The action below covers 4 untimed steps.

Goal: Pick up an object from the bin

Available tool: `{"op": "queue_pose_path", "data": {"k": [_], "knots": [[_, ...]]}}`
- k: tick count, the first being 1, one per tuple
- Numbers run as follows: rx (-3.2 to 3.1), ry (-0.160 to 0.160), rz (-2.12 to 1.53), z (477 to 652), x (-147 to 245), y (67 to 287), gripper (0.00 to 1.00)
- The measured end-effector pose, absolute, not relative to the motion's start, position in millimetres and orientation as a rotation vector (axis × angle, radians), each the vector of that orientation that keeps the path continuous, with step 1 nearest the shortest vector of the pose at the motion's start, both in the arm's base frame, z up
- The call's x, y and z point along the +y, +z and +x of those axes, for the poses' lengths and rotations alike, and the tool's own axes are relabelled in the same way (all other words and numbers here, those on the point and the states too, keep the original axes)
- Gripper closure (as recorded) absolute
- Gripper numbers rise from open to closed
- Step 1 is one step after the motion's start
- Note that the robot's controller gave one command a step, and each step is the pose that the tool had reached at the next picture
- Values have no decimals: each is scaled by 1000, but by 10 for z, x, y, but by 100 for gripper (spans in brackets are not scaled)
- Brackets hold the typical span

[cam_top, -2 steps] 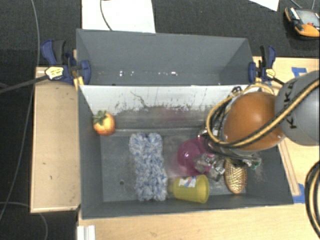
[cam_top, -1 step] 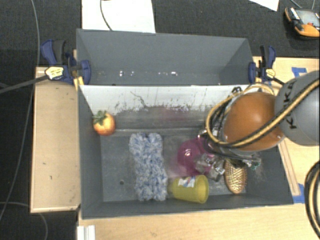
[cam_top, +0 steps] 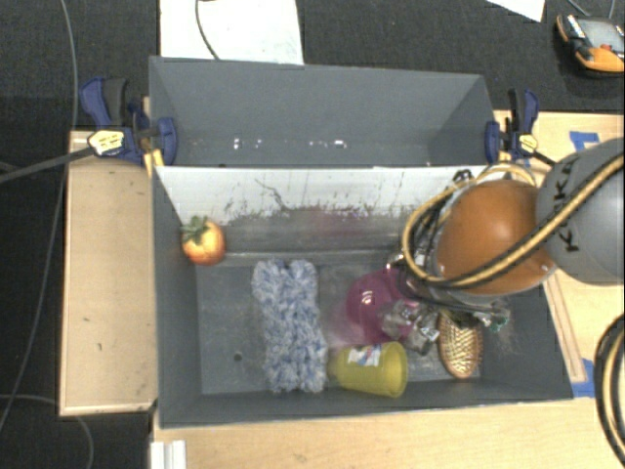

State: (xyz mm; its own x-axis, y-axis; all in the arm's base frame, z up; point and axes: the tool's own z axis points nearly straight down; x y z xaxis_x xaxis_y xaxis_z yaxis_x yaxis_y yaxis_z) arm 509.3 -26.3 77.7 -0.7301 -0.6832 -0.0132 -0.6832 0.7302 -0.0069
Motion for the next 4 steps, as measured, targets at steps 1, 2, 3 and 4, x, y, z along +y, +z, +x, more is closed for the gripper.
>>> {"op": "queue_pose_path", "data": {"k": [1, 2, 3, 4], "knots": [[2910, -2, -1145, 5092, -263, 777, 100], [2911, -2, -1143, 5092, -263, 777, 100], [2912, -2, -1141, 5092, -263, 777, 100], [2913, -1, -1142, 5087, -262, 772, 0]]}}
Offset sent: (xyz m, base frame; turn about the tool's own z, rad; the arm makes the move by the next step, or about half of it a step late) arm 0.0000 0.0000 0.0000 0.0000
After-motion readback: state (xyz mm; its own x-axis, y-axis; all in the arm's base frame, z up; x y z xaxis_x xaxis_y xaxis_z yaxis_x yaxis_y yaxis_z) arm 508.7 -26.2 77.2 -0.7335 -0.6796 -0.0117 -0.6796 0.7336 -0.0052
